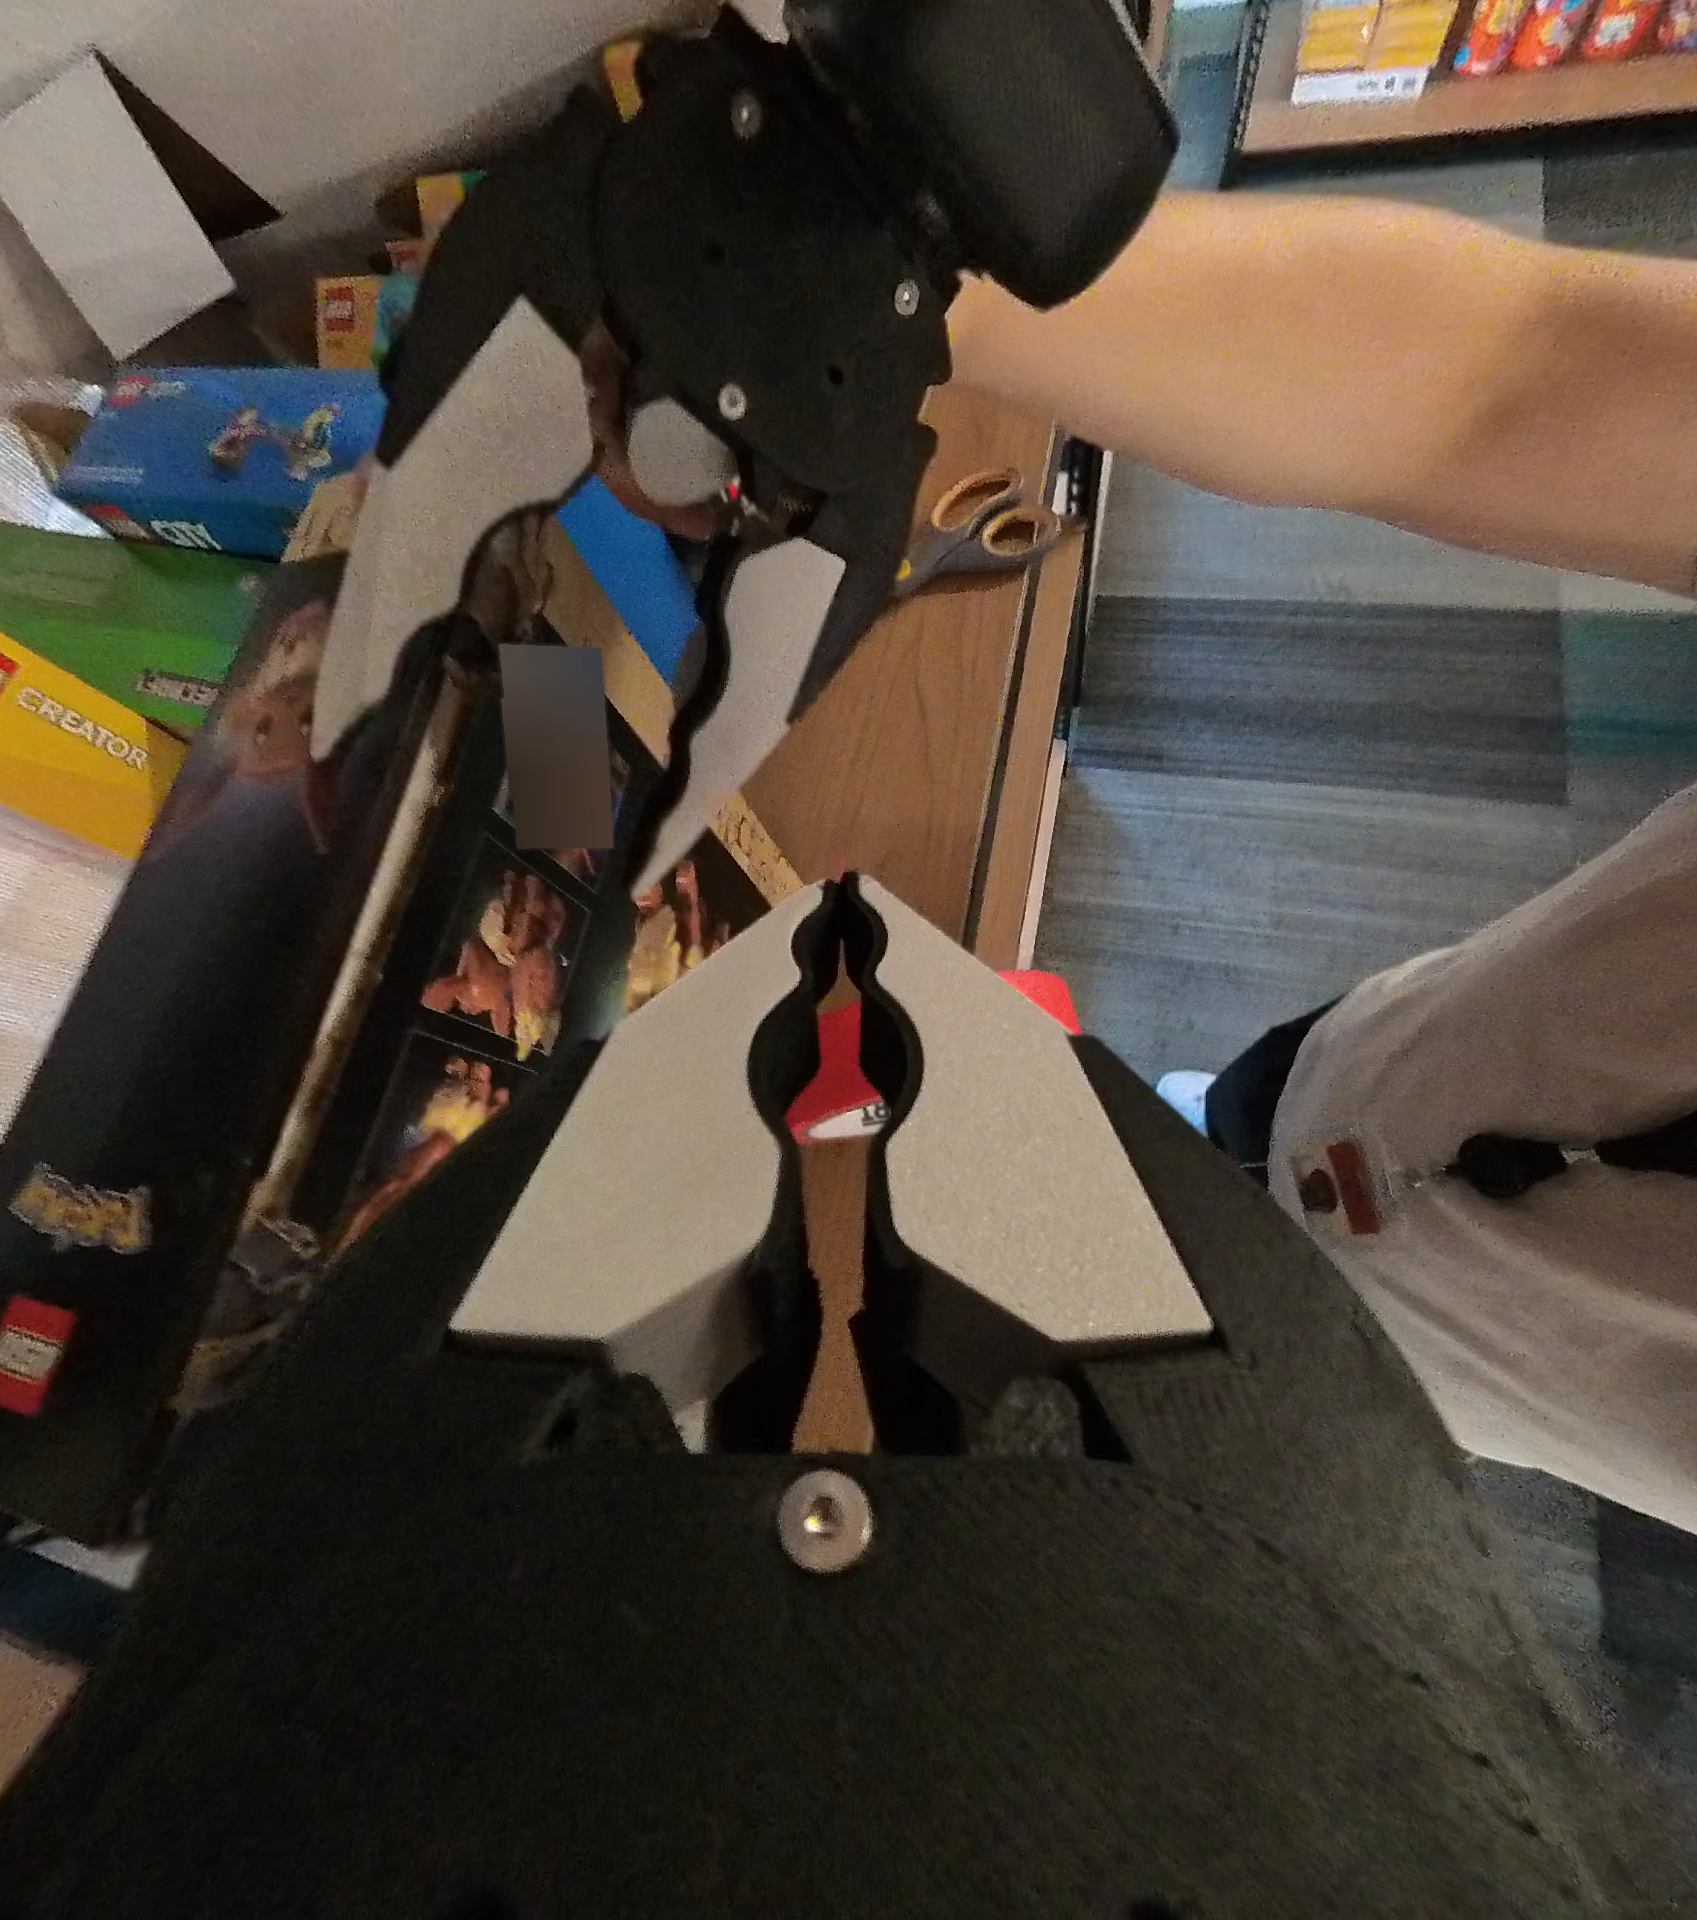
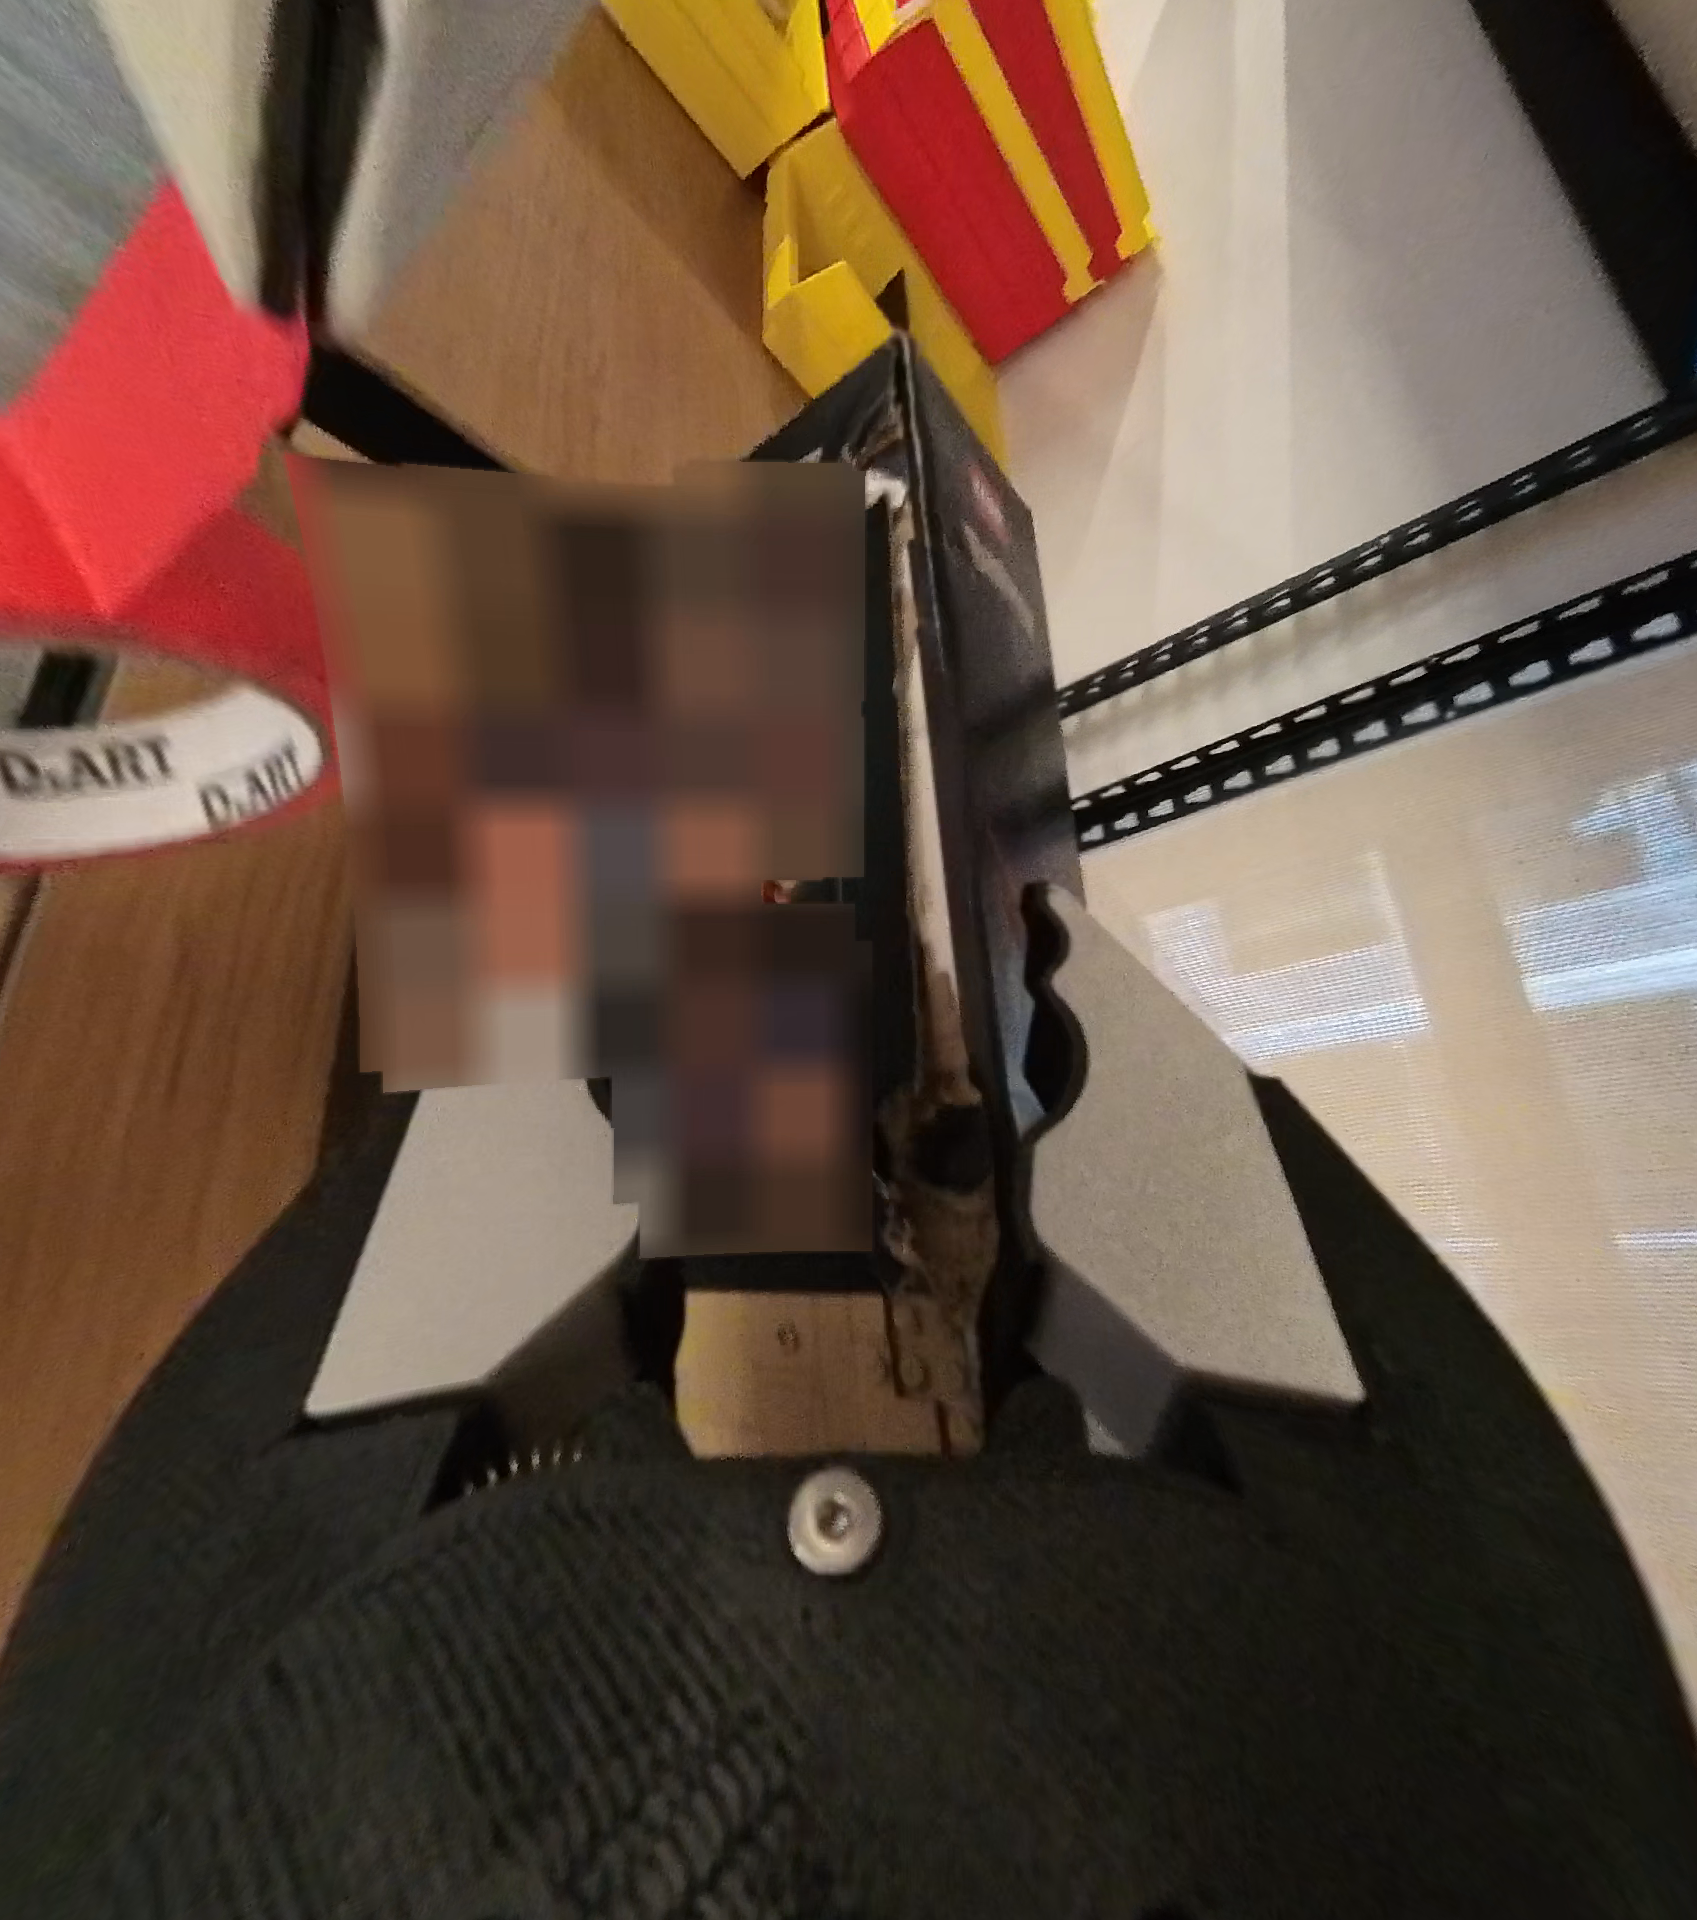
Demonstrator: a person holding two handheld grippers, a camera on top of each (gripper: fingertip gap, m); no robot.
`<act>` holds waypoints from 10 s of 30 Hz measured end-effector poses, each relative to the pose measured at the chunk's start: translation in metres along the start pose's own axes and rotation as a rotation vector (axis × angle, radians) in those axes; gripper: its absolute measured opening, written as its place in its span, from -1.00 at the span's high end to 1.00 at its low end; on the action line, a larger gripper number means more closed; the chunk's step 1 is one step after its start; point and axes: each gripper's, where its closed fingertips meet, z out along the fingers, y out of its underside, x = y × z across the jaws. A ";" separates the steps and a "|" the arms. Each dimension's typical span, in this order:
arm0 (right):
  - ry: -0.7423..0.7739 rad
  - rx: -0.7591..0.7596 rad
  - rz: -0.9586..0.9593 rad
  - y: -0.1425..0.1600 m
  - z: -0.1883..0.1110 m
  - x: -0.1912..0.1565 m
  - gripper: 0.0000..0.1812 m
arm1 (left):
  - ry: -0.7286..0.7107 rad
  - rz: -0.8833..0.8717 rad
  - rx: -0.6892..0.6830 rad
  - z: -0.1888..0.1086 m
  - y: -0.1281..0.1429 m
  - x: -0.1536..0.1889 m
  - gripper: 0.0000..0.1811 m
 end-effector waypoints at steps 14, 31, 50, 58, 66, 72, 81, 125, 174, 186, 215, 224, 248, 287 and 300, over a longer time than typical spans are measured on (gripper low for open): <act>0.032 -0.155 0.000 0.008 0.001 -0.001 0.32 | 0.011 0.128 -0.026 -0.008 -0.013 -0.029 1.00; 0.152 0.594 0.809 -0.052 -0.079 -0.014 0.48 | -0.006 0.175 0.022 -0.008 -0.036 -0.039 1.00; -0.215 0.923 0.798 -0.054 -0.043 -0.107 0.54 | -0.018 0.146 -0.013 -0.004 -0.043 -0.046 1.00; -0.272 0.944 0.872 -0.054 -0.038 -0.101 0.92 | -0.070 0.155 -0.071 0.007 -0.030 -0.069 1.00; -0.339 0.990 1.326 -0.079 -0.047 -0.061 0.93 | -0.094 0.112 -0.087 0.009 -0.026 -0.108 1.00; -0.290 0.973 1.522 -0.085 -0.048 -0.042 0.92 | -0.044 0.094 -0.105 0.025 -0.018 -0.124 1.00; -0.319 0.889 1.680 -0.073 -0.034 -0.033 0.92 | -0.065 0.128 -0.172 0.031 -0.004 -0.141 1.00; -0.325 0.858 1.701 -0.074 -0.026 -0.034 0.92 | -0.341 0.457 -0.232 0.042 0.008 -0.144 1.00; -0.361 0.878 1.730 -0.070 -0.025 -0.035 0.92 | -0.702 0.525 -0.225 0.021 -0.006 -0.175 0.32; -0.371 0.877 1.733 -0.071 -0.026 -0.036 0.92 | -0.828 0.600 -0.322 0.017 0.007 -0.185 0.51; -0.387 0.828 1.724 -0.061 -0.023 -0.040 0.92 | -0.478 0.652 -0.248 0.017 0.031 -0.108 0.56; -0.395 0.802 1.735 -0.057 -0.021 -0.044 0.91 | -0.472 0.687 -0.238 0.025 0.033 -0.113 0.68; -0.369 0.797 1.713 -0.050 -0.007 -0.063 0.85 | -0.433 0.622 -0.073 0.026 0.033 -0.114 0.76; -0.379 0.057 1.315 0.011 0.003 0.079 1.00 | -0.500 0.558 0.030 0.026 0.031 -0.117 0.78; -0.450 -0.165 1.254 0.039 0.008 0.057 1.00 | -0.516 0.581 0.034 0.026 0.031 -0.118 0.78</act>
